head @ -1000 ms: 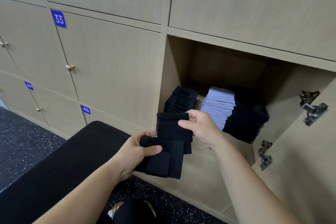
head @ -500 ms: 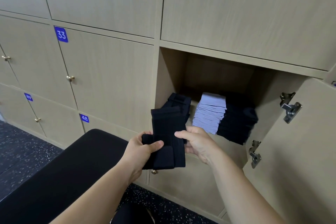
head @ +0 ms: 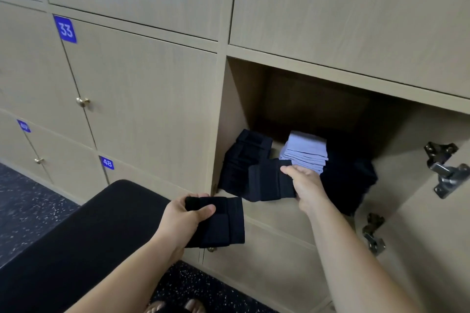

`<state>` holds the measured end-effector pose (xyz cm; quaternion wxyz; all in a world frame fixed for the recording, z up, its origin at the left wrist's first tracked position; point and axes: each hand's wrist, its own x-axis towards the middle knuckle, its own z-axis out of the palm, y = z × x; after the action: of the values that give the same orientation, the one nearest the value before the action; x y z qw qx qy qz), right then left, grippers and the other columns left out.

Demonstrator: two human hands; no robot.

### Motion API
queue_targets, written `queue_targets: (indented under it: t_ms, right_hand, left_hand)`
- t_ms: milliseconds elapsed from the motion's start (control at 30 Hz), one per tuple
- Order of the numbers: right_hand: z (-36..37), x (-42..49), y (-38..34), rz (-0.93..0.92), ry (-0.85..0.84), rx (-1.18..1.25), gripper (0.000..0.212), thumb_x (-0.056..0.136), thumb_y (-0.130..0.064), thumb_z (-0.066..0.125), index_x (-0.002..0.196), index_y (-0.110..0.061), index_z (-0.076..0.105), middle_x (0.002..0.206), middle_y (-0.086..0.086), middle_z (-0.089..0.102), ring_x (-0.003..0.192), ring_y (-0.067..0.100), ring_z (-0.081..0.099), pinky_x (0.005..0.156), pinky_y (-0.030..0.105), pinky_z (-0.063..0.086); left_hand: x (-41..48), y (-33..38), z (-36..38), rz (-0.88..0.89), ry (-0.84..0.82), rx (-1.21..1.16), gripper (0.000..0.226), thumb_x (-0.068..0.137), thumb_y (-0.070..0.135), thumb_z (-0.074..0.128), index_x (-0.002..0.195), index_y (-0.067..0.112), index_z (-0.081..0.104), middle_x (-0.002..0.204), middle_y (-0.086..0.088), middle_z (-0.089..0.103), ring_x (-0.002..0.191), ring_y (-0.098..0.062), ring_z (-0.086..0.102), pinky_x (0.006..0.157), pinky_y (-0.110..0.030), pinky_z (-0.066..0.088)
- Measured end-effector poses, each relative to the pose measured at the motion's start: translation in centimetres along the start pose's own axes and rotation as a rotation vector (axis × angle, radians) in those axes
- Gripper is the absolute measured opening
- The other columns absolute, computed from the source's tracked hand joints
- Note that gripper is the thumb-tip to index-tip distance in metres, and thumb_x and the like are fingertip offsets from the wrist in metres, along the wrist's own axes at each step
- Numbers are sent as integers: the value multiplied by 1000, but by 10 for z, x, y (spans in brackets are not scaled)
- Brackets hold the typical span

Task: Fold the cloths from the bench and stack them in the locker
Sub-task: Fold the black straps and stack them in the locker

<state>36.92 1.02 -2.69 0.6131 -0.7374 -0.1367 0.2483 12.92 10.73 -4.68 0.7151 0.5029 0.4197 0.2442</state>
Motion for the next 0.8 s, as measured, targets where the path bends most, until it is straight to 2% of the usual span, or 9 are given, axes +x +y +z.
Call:
queue_targets:
  t_ms: [67, 133, 233, 367, 500, 633, 700, 800]
  right_hand:
    - [6, 25, -1, 26, 2, 51, 6, 83, -21, 70, 78, -17, 71, 98, 3, 73, 102, 25, 64, 99, 45, 46]
    - [17, 47, -7, 53, -31, 131, 6, 88, -15, 66, 88, -11, 70, 103, 11, 72, 101, 28, 65, 99, 48, 48]
    - [33, 77, -14, 74, -59, 244, 5, 93, -8, 59, 95, -6, 64, 101, 13, 70, 90, 25, 65, 92, 42, 51]
    - [55, 108, -14, 85, -41, 229, 7, 93, -4, 58, 99, -3, 62, 94, 11, 68, 82, 22, 64, 85, 38, 53]
    - [66, 128, -11, 125, -26, 248, 10, 92, -4, 59, 102, -3, 61, 105, 18, 68, 90, 27, 65, 84, 40, 54]
    - [70, 140, -2, 123, 22, 188, 32, 90, -7, 65, 120, -1, 57, 112, 17, 68, 93, 27, 66, 73, 34, 54]
    - [71, 143, 2, 119, 41, 162, 30, 89, -8, 65, 118, -1, 59, 108, 16, 69, 86, 25, 65, 67, 33, 52]
    - [69, 147, 2, 126, 45, 188, 8, 91, -6, 63, 97, -6, 60, 97, 14, 67, 74, 23, 63, 63, 33, 50]
  left_hand:
    - [13, -2, 0, 0, 10, -3, 22, 83, 6, 75, 102, 15, 71, 100, -10, 74, 91, -28, 71, 63, -35, 58]
    - [25, -3, 1, 1, 12, -6, 21, 83, 6, 75, 101, 16, 71, 98, -9, 74, 90, -27, 71, 62, -34, 58]
    - [42, -4, 1, -2, 6, -19, 21, 82, 6, 75, 101, 16, 72, 96, -9, 75, 86, -28, 73, 62, -36, 59]
    - [60, -5, -1, -6, 2, -49, 21, 81, 5, 76, 99, 13, 72, 93, -11, 75, 82, -29, 74, 61, -39, 59]
    - [72, -6, -4, -6, -3, -81, 20, 80, 3, 76, 97, 12, 72, 89, -11, 76, 78, -29, 74, 59, -37, 58]
    - [81, -10, -2, -10, -9, -91, 21, 79, 4, 77, 97, 12, 72, 90, -11, 76, 79, -29, 74, 60, -37, 58]
    - [84, -12, 0, -13, -13, -90, 21, 79, 3, 77, 97, 13, 72, 89, -11, 76, 79, -28, 74, 62, -37, 59]
    - [86, -14, 1, -18, -24, -96, 21, 79, 2, 77, 97, 11, 72, 89, -12, 76, 78, -30, 74, 61, -38, 59]
